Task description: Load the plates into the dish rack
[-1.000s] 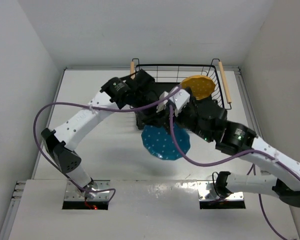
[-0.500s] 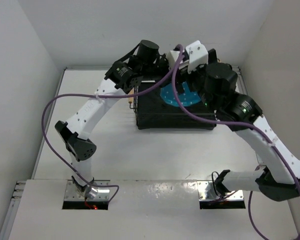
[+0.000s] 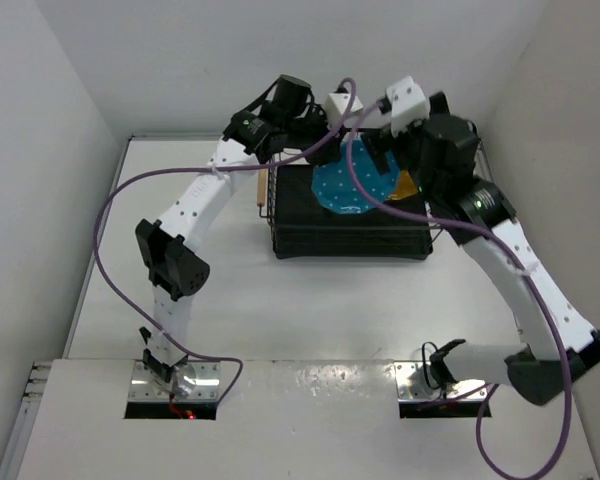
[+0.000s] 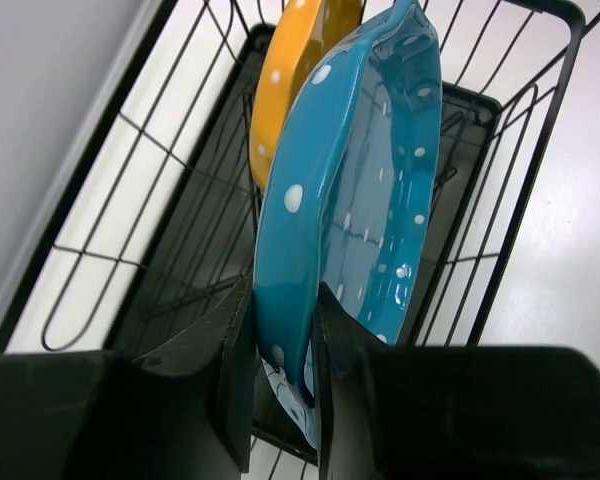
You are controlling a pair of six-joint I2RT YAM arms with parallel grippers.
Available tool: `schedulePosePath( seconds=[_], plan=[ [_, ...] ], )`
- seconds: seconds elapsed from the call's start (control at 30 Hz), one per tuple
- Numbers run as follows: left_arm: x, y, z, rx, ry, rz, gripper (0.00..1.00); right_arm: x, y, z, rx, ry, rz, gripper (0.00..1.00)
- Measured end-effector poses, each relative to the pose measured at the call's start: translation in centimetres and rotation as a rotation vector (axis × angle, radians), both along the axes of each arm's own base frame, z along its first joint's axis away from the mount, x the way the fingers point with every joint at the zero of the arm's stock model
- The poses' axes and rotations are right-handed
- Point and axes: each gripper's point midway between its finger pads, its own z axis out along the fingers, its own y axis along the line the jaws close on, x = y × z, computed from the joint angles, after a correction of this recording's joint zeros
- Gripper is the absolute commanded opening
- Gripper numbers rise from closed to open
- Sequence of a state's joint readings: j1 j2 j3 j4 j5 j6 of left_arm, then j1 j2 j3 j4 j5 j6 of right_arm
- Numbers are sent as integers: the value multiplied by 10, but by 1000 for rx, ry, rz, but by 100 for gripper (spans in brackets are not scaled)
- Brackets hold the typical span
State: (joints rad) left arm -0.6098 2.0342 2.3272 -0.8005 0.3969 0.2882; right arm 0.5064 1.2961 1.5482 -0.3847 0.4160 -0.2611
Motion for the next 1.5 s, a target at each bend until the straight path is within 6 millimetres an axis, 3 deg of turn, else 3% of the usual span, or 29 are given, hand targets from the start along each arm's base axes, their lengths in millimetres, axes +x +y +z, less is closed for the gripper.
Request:
schedulePosePath(
  seconds=[0.17, 0.3, 0.43, 0.53, 0.63, 0.73, 0.8, 0.93, 1.2, 1.37, 1.5],
  plan=[
    [14, 27, -2, -39, 67, 22, 0, -48, -20, -60, -28, 97, 92, 99],
    [22, 36, -1, -44, 61, 42, 0, -59, -50, -71, 31, 106, 6, 99],
    [18, 23, 0, -28, 19, 10, 0, -40, -97, -66, 150, 131, -253, 99],
    [12, 1, 0, -22, -19, -29, 0, -4, -140, -57, 305, 134, -446, 99],
    [5, -23, -5, -9, -55, -74, 0, 15, -175, -89, 432, 189, -561, 98],
    [-5, -44, -16, 19, -76, -122, 0, 19, -199, -123, 523, 220, -609, 98],
    [-11, -56, -24, 52, -100, -149, 0, 21, -204, -138, 569, 246, -596, 98],
    [-16, -74, -37, 102, -152, -173, 0, 40, -203, -143, 639, 245, -528, 97],
    [10, -89, -75, 191, -217, -112, 0, 56, -195, -166, 667, 245, -446, 97],
    [20, -88, -76, 196, -238, -80, 0, 70, -195, -169, 662, 221, -413, 95],
    [26, -91, -74, 178, -252, -65, 0, 81, -190, -183, 671, 246, -377, 94]
  ],
)
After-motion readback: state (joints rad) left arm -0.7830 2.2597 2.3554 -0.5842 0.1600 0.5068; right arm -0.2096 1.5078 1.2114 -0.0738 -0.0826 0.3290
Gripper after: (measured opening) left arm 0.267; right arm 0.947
